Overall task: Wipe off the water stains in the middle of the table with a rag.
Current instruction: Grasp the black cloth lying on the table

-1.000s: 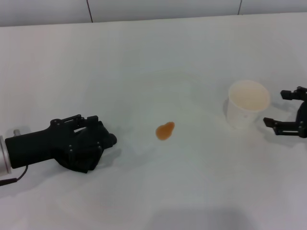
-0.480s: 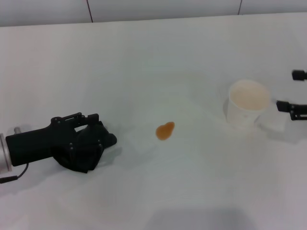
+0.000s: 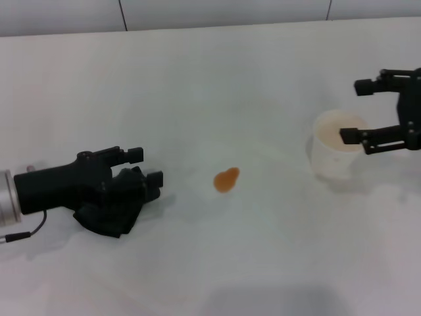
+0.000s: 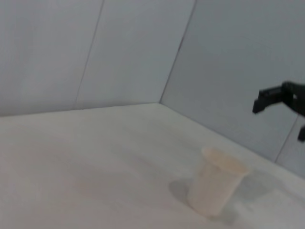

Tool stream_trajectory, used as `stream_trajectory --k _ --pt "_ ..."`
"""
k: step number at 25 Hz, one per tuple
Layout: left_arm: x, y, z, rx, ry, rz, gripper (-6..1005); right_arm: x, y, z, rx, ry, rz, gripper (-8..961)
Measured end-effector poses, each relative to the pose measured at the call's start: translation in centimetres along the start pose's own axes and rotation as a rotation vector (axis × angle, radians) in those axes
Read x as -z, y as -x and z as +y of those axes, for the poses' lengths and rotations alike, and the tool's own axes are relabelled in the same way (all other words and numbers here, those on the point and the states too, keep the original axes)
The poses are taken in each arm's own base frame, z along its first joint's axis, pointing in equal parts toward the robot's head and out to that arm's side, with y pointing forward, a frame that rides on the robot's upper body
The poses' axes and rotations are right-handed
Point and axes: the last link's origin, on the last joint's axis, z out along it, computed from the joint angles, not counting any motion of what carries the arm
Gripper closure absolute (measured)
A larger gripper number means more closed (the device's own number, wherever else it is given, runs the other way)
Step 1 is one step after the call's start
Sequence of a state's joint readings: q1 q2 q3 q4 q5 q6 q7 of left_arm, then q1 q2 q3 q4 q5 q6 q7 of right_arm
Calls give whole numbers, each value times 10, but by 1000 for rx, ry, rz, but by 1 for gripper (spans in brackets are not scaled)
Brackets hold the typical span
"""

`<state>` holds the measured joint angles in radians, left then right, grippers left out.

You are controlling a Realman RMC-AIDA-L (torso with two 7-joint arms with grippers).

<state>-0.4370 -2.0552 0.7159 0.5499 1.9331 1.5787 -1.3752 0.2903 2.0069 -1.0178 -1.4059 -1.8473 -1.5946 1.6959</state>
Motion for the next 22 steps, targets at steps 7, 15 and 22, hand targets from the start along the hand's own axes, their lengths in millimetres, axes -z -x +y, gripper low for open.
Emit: stream_trajectory --k 7,15,22 --pt "6 -41 2 130 47 -12 200 -20 1 -1 12 3 11 80" --pt "-20 -115 -7 285 -20 -312 200 -30 -3 2 -1 19 25 81" --pt "-53 -154 -9 219 -134 -584 200 -34 -3 4 0 32 23 81"
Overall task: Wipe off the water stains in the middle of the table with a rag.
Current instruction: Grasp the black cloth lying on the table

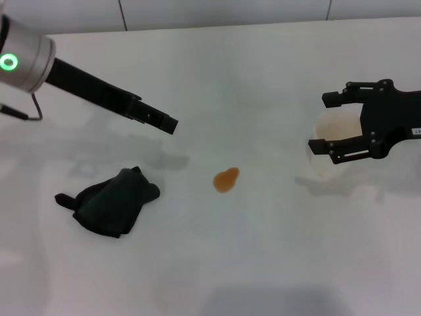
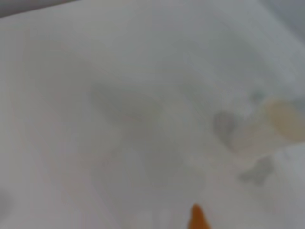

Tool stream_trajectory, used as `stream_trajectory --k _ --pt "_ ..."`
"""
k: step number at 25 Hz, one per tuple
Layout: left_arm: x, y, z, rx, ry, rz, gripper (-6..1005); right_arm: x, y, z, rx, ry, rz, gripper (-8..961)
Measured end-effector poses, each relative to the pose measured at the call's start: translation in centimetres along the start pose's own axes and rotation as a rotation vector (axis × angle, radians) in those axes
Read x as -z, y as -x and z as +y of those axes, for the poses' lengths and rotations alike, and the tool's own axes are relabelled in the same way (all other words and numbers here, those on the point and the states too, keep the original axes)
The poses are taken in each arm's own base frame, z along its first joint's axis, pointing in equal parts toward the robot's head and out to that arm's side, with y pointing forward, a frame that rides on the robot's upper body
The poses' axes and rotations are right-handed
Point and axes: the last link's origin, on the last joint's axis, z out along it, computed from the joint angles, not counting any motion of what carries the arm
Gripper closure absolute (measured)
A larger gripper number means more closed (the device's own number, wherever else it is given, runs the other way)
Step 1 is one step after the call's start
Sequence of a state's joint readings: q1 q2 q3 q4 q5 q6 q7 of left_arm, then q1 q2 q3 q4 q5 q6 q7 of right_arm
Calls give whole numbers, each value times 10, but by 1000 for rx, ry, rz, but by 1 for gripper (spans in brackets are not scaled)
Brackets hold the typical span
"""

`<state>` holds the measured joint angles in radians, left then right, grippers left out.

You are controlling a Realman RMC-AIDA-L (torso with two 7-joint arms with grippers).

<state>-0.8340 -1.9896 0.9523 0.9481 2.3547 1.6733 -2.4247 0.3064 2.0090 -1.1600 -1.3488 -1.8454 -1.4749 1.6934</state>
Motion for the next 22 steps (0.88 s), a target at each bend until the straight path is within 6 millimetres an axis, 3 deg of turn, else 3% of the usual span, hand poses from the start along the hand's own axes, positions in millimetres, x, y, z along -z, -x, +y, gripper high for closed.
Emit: stream_trajectory --k 7,13,22 --pt "-20 -19 12 -124 -210 -217 200 -1 0 0 -4 -1 -2 81" --pt "-35 -6 19 -256 -307 -306 200 0 0 -2 -7 -17 -5 80" --pt "-34 19 9 -212 -302 -291 201 0 1 -8 -8 -47 -12 80"
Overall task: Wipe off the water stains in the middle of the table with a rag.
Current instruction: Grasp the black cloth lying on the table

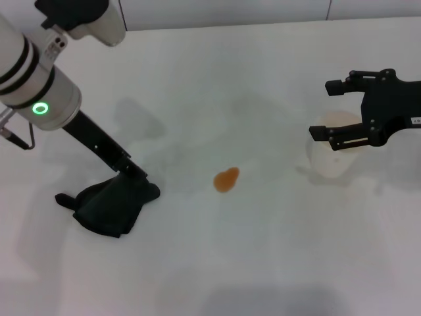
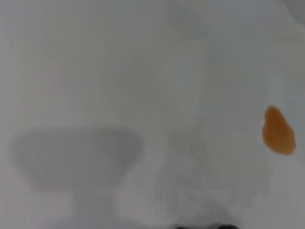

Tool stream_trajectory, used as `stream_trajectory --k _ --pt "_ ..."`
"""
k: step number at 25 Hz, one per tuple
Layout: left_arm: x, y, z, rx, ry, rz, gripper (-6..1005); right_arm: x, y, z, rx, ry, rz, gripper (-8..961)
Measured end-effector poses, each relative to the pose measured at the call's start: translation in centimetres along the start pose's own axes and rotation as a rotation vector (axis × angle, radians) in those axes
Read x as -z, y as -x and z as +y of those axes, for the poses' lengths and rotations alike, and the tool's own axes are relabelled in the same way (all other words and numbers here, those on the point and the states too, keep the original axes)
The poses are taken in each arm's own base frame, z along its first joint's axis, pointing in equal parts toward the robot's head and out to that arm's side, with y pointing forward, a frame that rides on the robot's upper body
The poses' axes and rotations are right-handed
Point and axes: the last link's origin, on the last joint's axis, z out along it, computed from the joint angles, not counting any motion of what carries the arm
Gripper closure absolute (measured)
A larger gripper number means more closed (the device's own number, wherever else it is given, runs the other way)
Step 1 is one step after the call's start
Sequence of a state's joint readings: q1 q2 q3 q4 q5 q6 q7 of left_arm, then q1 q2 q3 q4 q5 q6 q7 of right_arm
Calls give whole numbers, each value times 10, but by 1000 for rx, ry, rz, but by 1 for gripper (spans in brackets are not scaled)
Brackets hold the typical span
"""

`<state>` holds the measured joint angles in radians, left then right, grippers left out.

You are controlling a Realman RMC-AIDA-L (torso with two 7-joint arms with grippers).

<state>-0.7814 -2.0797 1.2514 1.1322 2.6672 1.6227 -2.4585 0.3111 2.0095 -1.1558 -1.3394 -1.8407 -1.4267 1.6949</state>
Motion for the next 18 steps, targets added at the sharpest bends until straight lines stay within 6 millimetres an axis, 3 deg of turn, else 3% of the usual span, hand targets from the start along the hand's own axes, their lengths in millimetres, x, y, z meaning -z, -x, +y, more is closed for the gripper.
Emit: stream_trajectory --k 18 --pt "-19 14 4 14 30 -87 201 -1 1 -1 1 -3 0 81"
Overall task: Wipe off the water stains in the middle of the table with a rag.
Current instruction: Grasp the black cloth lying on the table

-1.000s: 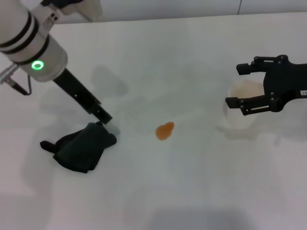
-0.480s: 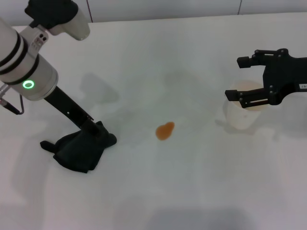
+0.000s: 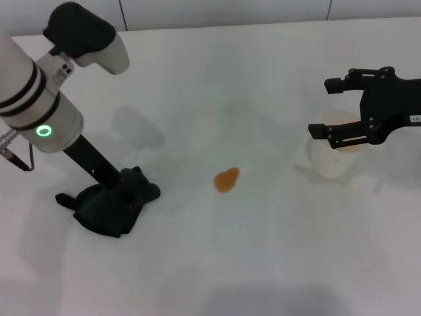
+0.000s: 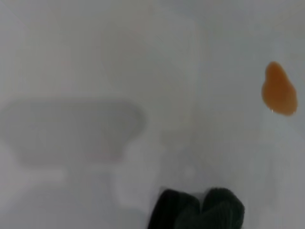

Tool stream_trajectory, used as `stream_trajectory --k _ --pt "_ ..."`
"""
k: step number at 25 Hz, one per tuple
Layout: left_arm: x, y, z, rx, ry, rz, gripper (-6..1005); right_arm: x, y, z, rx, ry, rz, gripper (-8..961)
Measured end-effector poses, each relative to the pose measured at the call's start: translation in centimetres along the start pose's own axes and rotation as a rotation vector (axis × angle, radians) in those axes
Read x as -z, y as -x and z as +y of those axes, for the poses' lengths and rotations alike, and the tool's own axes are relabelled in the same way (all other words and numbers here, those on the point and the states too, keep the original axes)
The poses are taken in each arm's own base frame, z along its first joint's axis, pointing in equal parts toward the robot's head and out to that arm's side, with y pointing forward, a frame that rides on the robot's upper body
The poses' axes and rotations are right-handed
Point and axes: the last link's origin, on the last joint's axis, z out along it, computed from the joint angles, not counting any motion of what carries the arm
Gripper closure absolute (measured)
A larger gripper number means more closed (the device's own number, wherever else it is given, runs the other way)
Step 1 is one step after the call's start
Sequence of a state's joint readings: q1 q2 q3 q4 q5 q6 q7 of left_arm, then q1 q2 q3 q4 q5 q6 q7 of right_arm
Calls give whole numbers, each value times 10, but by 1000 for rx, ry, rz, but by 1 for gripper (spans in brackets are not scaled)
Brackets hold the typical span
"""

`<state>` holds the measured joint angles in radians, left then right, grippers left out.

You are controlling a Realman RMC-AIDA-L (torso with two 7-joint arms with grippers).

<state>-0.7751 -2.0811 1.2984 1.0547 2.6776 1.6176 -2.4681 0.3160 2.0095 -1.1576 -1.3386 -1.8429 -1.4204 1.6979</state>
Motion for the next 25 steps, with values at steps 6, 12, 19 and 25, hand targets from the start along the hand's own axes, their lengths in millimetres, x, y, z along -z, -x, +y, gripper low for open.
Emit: stream_trajectory --k 6,12,19,25 --pt "-6 2 -2 15 -14 -27 214 0 -1 0 -1 1 1 81" --pt "-7 0 -3 24 -30 -18 231 1 -1 0 -3 3 4 80" --pt "-14 1 -4 68 -12 -59 404 1 -2 1 -5 4 4 81" --pt "-14 -2 -5 80 -25 -56 676 1 -1 1 -5 6 2 81"
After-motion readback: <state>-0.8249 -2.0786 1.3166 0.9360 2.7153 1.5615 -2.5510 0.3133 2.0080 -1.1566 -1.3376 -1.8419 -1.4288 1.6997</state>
